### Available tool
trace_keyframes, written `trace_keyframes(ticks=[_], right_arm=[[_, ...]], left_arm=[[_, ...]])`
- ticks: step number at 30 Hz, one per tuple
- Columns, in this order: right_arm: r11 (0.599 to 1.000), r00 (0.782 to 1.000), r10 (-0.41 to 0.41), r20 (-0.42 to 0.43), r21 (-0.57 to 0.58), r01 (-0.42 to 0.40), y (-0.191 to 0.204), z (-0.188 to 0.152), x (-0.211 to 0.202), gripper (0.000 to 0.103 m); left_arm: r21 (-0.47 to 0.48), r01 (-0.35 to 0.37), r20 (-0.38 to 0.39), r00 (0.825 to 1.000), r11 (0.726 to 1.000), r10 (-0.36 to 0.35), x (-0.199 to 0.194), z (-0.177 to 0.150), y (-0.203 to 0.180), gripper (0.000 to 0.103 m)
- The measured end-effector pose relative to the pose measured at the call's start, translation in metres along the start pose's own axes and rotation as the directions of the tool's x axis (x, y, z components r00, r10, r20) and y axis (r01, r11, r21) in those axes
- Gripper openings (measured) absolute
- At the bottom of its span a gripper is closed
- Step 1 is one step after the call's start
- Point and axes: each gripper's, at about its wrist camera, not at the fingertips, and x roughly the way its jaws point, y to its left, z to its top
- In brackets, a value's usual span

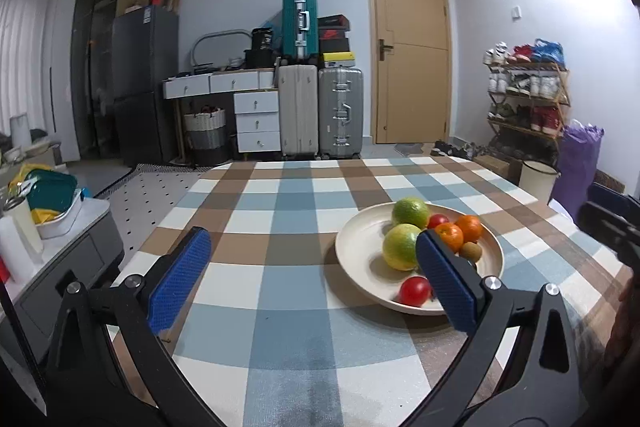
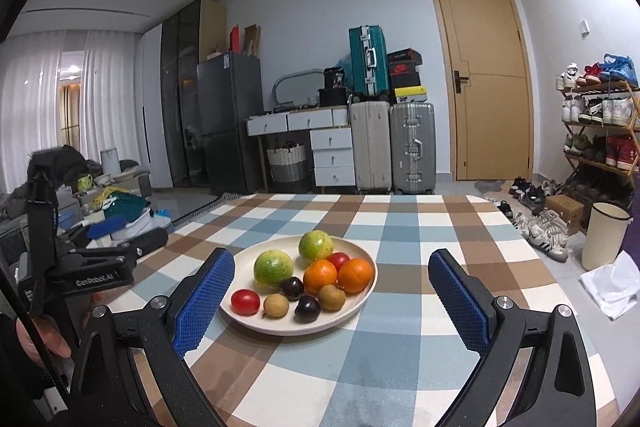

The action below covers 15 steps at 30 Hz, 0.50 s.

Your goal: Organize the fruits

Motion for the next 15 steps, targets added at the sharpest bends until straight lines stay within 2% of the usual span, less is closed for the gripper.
trace_keyframes(ticks=[4,11,15], right_arm=[[1.000,0.998,-0.027,-0.061,-0.011,0.027,0.002,-0.002,0.013,0.101],[0.997,0.998,-0.054,-0.040,-0.064,0.052,0.012,-0.005,0.010,0.102],[0.997,0.998,-0.053,-0.039,-0.057,0.051,0.013,-0.005,0.010,0.102]], left_arm=[[-0.007,-0.009,-0.002,1.000,1.000,0.009,0.003,0.000,0.000,0.102],[-0.022,-0.005,0.009,1.000,1.000,0.005,0.001,0.000,0.004,0.102],[-0.020,-0.005,0.009,1.000,1.000,0.005,0.001,0.000,0.004,0.102]])
